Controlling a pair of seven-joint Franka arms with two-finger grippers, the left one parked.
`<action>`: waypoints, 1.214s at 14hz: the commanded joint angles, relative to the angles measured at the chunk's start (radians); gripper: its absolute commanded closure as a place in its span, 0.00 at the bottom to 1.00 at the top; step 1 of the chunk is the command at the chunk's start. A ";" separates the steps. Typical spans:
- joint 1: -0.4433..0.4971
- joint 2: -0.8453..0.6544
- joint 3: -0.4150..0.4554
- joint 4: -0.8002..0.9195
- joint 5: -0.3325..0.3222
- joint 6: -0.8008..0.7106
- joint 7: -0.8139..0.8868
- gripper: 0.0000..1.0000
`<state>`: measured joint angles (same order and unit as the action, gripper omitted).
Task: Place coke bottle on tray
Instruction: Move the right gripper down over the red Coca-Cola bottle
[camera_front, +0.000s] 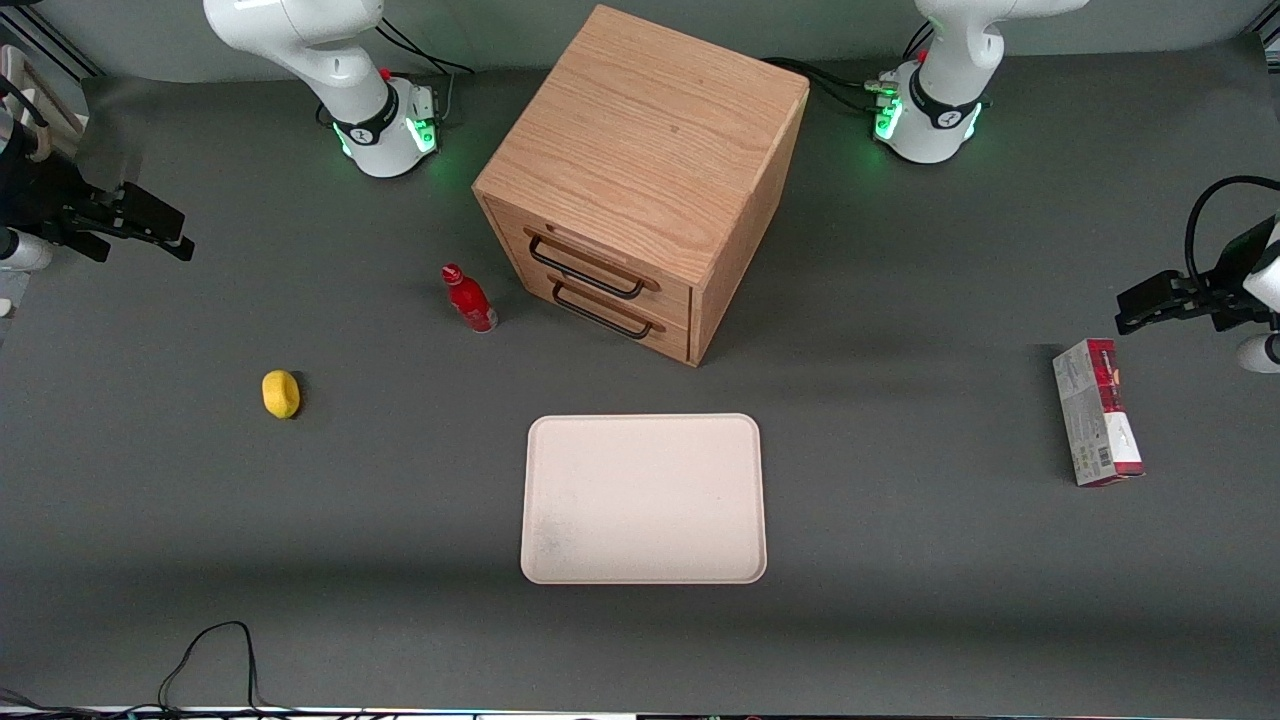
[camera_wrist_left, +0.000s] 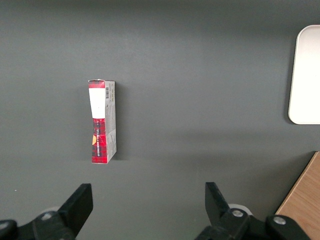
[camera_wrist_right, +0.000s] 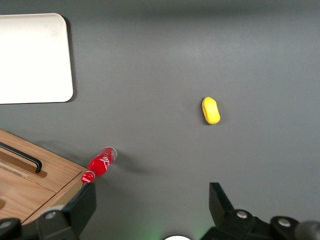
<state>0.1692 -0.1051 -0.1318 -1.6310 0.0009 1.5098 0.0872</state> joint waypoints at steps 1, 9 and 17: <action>0.004 0.010 0.003 0.019 -0.006 -0.019 -0.003 0.00; 0.015 0.024 0.256 -0.215 0.057 0.163 0.245 0.00; 0.116 -0.143 0.276 -0.743 0.077 0.639 0.348 0.00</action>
<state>0.2721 -0.1749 0.1396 -2.2540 0.0552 2.0530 0.3938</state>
